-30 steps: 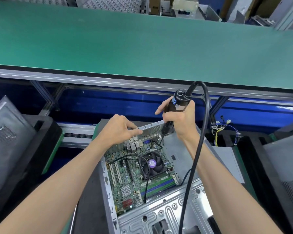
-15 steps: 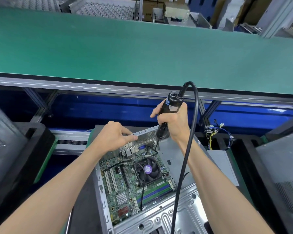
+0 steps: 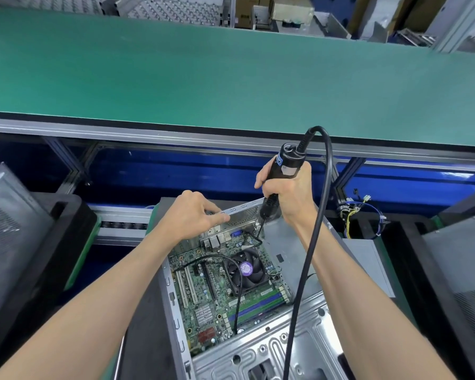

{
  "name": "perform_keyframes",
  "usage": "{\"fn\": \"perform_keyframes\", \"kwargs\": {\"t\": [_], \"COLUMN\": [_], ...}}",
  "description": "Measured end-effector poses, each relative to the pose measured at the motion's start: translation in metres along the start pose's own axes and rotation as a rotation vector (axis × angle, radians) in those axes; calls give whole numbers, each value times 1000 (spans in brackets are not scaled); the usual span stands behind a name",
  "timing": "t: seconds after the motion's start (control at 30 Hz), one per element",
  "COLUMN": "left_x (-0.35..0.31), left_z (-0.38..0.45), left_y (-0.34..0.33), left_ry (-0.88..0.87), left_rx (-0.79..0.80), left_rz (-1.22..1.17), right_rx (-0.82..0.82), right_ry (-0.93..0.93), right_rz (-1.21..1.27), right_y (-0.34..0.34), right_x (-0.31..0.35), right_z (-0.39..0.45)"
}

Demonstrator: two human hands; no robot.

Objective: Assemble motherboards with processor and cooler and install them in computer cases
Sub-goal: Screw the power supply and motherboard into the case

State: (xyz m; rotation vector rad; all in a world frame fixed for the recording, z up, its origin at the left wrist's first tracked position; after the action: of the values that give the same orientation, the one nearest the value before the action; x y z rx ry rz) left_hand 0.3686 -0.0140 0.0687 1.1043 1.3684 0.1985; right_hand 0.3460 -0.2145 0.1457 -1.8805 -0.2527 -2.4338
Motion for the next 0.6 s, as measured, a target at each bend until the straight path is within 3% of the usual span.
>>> {"fn": "perform_keyframes", "kwargs": {"t": [0.3,0.4,0.5,0.6], "left_x": [-2,-14,-20,-14], "left_z": [-1,-14,-37,-56], "left_y": [0,3,8,-11], "left_ry": [6,-12,-25,84], "left_rx": [-26,-142,-416,-451], "left_rz": [138,178,-77,-443], "right_rx": [-9,-21,-21,-67], "right_ry": [14,-5,-37,-18], "right_rz": [6,12,11,17], "right_y": [-1,3,7,14], "right_x": [2,1,4,12], "right_z": [0,-6,-14,-25]}}
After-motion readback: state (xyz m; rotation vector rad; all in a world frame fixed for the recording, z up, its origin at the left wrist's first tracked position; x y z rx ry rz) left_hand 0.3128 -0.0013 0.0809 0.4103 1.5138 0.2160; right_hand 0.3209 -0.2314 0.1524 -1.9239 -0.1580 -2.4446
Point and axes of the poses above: each hand's wrist, its own z-axis towards the middle knuckle, its own y-axis out of the back of the hand, x = y × z, the point moved 5 cm from there along z, towards the middle knuckle, and after that the axes turned 14 degrees about x, right-handed, at the moved point
